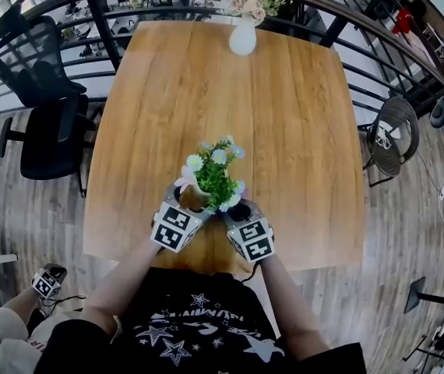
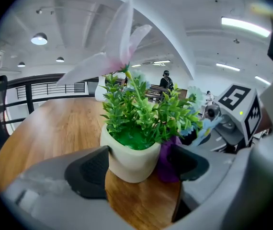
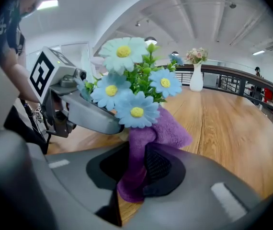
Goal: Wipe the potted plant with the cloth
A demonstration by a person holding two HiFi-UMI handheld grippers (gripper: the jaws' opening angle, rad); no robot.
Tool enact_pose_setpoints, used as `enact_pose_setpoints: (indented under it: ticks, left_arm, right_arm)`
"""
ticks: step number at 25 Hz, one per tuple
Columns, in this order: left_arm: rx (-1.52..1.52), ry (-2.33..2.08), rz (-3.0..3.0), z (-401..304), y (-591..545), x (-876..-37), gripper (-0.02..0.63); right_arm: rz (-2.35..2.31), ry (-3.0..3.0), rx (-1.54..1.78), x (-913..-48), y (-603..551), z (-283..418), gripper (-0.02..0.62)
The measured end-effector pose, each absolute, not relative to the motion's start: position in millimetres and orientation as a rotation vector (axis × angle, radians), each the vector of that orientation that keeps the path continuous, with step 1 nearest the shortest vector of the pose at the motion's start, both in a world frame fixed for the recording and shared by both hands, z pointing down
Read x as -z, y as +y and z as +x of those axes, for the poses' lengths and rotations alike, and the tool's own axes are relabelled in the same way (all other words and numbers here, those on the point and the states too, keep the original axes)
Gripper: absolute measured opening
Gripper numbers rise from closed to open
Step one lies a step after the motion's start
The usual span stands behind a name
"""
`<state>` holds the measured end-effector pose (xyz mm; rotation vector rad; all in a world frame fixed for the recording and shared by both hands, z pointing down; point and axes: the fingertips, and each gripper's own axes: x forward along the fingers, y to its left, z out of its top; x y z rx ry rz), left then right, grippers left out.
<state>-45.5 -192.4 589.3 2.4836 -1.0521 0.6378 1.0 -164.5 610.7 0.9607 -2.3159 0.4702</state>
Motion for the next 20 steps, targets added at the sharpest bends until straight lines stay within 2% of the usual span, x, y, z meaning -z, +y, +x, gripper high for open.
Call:
enact_pose_setpoints:
  ticks: [20]
  left_arm:
    - [-0.613,-1.207,2.428,-71.4,-187.0,-585.4,0.423]
  right_arm:
    - [0.949,-2.329,-0.485,-608.7,-175.7,23.9,0.084]
